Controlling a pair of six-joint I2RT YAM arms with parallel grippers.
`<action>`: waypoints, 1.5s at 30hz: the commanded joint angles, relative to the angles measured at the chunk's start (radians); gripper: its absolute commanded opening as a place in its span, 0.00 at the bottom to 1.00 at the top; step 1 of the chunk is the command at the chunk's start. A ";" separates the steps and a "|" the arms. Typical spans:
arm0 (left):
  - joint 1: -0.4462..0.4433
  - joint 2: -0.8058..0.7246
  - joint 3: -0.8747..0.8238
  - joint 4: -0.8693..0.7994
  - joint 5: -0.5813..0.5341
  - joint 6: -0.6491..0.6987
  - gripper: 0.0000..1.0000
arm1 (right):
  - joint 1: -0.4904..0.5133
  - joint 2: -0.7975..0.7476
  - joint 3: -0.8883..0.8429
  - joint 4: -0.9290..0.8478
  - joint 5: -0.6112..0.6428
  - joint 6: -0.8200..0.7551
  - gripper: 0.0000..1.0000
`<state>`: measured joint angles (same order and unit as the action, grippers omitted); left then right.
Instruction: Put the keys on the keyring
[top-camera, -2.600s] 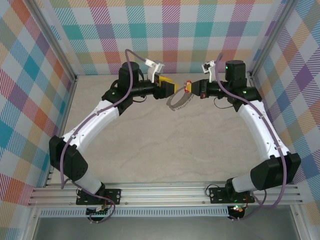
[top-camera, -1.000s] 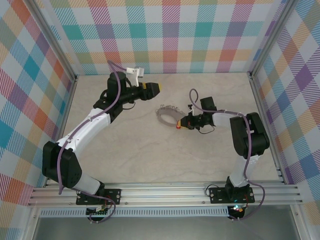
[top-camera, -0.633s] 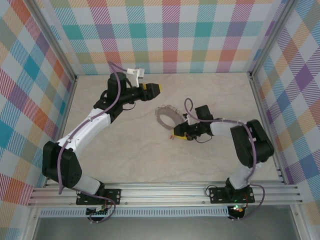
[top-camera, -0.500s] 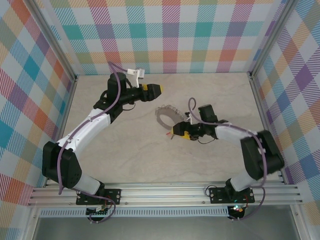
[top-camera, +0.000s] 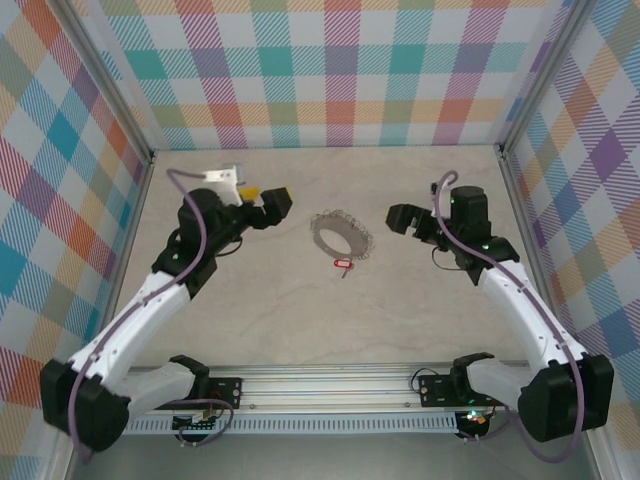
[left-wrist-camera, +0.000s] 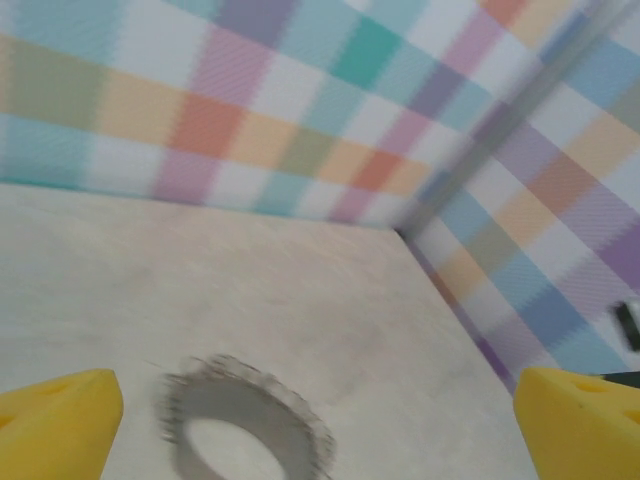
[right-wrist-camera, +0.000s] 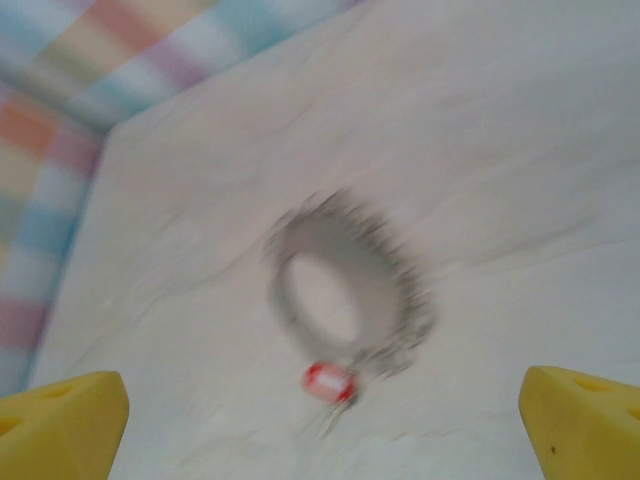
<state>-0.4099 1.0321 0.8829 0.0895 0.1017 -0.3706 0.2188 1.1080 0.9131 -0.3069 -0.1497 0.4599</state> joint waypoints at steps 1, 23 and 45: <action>0.004 -0.062 -0.067 0.028 -0.279 0.124 1.00 | -0.019 0.019 -0.014 0.005 0.401 0.000 1.00; 0.275 0.285 -0.540 0.655 -0.384 0.393 1.00 | -0.106 0.304 -0.501 1.020 0.585 -0.399 1.00; 0.345 0.535 -0.458 0.713 -0.189 0.399 1.00 | -0.207 0.423 -0.517 1.160 0.215 -0.424 1.00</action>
<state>-0.0795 1.5734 0.4179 0.7883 -0.1009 0.0162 0.0124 1.5330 0.3836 0.8169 0.0917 0.0429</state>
